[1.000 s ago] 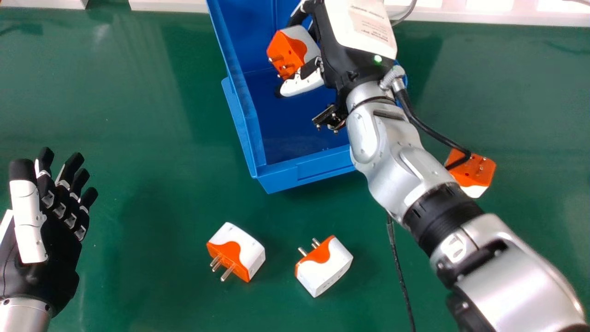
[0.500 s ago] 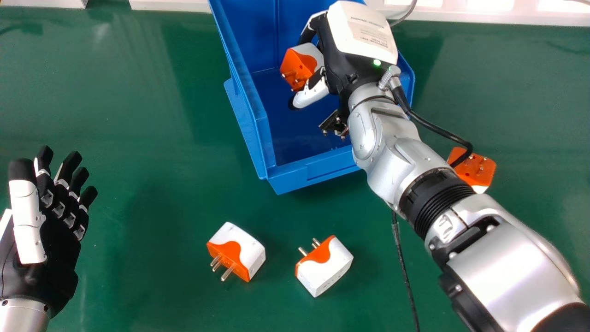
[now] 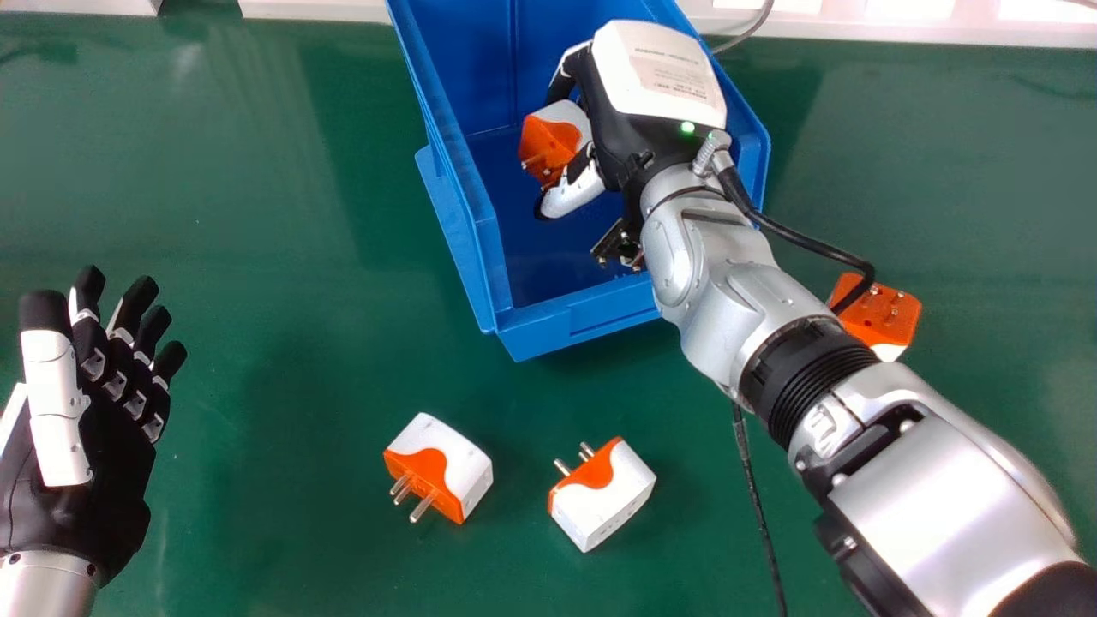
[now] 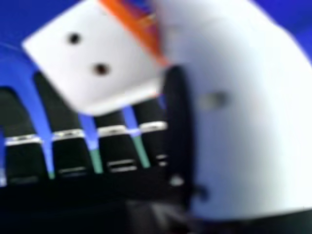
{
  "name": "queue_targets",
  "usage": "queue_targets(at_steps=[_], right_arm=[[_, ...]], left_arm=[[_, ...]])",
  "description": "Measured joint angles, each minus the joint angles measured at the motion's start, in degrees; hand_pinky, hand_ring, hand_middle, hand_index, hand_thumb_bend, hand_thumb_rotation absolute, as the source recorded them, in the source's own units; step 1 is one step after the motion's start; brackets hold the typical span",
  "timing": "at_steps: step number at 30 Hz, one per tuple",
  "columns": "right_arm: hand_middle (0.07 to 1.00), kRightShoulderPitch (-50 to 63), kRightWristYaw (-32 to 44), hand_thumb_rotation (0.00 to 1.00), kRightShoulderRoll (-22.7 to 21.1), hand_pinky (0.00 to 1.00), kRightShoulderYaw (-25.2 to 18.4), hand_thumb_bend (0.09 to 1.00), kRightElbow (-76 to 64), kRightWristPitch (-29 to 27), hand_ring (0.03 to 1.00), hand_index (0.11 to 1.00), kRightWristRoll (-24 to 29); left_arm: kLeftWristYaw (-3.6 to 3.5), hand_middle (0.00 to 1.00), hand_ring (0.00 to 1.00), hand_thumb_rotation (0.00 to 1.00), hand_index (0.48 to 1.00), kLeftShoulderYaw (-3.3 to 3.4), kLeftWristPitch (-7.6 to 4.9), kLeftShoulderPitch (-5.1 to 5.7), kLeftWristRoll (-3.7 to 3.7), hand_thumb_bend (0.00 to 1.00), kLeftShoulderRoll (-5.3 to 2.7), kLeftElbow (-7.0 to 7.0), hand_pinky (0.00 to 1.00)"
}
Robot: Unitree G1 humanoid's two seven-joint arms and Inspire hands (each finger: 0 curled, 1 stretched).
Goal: Pick all objects and put in blue box
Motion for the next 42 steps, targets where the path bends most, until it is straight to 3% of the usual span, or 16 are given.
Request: queue_targets(at_steps=[9,13,19,27,30,32,37,42], right_arm=[[0.999,0.06,-0.02,0.63,-0.21,0.83,0.69,0.627,-3.41,1.26,0.956,0.989,0.02],[0.973,1.27,-0.55,0.61,-0.87,0.79,0.73,0.624,-7.36,2.13,0.934,0.956,-0.25],[0.961,9.25,-4.71,0.54,-3.4,0.77,1.19,0.52,-23.38,2.43,0.912,0.945,-2.6],[0.973,25.6,-7.22,0.52,-7.44,0.77,0.29,0.416,-48.67,1.64,0.921,0.965,-5.09],[0.988,32.97,-6.37,0.65,-9.77,0.8,-0.28,0.401,-58.55,1.82,0.951,0.983,-6.63],[0.979,38.38,-5.5,0.67,-11.08,0.78,-0.77,0.406,-65.04,1.72,0.944,0.974,-6.92],[0.95,52.78,-4.88,0.51,-14.33,0.79,-3.13,0.419,-77.25,-0.2,0.924,0.951,-7.16],[0.942,67.29,-7.67,0.46,-17.21,0.8,-7.21,0.419,-84.03,-7.04,0.922,0.957,-6.73]], left_arm=[[-0.19,1.0,1.0,0.99,0.999,-0.02,0.0,-1.43,-0.04,0.82,0.0,0.8,1.0],[-0.12,1.0,1.0,1.0,0.997,-0.06,0.0,-1.55,0.02,0.82,0.0,0.8,1.0],[-0.21,1.0,1.0,0.98,1.0,-0.11,-0.02,-1.77,0.41,0.84,0.05,1.18,1.0],[-0.18,1.0,1.0,0.99,0.994,0.12,0.01,-1.43,1.09,0.85,0.33,1.36,1.0],[-0.06,0.99,1.0,0.99,0.988,0.26,0.12,-1.08,1.18,0.86,0.44,1.33,1.0],[0.05,0.99,1.0,0.99,0.989,0.53,0.27,-0.75,1.28,0.86,0.49,1.33,1.0],[-0.28,0.99,1.0,0.98,0.985,1.17,0.7,-0.28,1.15,0.86,0.75,1.23,1.0],[-0.64,0.99,1.0,0.98,0.986,1.42,1.22,0.2,0.85,0.86,0.87,1.16,1.0]])
